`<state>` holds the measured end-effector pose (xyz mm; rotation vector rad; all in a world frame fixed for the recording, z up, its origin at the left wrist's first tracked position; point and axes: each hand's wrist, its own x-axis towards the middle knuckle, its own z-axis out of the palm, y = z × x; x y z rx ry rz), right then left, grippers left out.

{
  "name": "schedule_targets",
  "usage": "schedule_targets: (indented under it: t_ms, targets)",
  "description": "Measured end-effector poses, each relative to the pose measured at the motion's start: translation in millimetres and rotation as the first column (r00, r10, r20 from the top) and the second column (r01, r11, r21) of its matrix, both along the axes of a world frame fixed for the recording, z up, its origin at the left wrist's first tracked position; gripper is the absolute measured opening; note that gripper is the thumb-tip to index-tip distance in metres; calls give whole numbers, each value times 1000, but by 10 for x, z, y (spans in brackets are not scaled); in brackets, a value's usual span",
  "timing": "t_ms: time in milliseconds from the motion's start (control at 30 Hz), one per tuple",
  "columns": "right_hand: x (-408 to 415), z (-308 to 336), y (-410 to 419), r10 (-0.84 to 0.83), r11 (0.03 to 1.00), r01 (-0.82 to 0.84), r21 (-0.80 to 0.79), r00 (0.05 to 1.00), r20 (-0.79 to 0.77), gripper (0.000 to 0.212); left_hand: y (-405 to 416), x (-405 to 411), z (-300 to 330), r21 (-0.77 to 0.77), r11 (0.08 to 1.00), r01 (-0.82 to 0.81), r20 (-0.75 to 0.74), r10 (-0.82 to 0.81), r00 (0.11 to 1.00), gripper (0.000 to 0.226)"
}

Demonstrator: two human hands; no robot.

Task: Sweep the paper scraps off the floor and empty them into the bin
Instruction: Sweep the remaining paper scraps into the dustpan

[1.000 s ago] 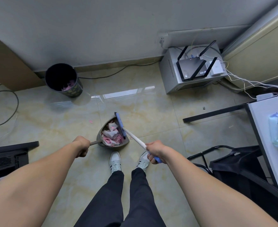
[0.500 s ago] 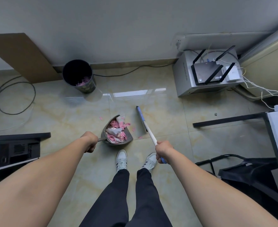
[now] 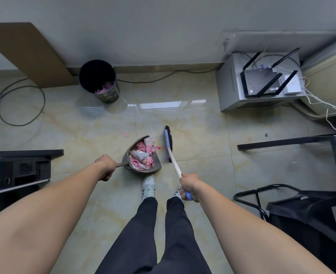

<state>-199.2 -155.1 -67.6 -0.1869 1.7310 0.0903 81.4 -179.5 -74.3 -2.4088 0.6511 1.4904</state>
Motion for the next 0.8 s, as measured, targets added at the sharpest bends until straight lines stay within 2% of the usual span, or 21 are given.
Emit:
schedule_targets:
  t_ms: [267, 367, 467, 634, 801]
  targets:
    - [-196, 394, -251, 150, 989, -148, -26, 980, 129, 45, 40, 158, -123, -2, 998, -67, -29, 67, 997, 22]
    - [-230, 571, -373, 247, 969, -241, -57, 959, 142, 42, 139, 278, -175, 0, 993, -119, -38, 119, 992, 19]
    - [-194, 608, -438, 253, 966, -243, -86, 956, 147, 44, 262, 339, -165, -5, 976, -217, -57, 216, 975, 19]
    - [-26, 498, -478, 256, 963, -246, -110, 962, 91, 46, 465, 479, -145, -23, 914, -406, -77, 403, 912, 20]
    - [221, 422, -579, 426, 893, -419, -164, 905, 8, 45, 675, 652, -100, -44, 837, -546, -91, 541, 836, 23]
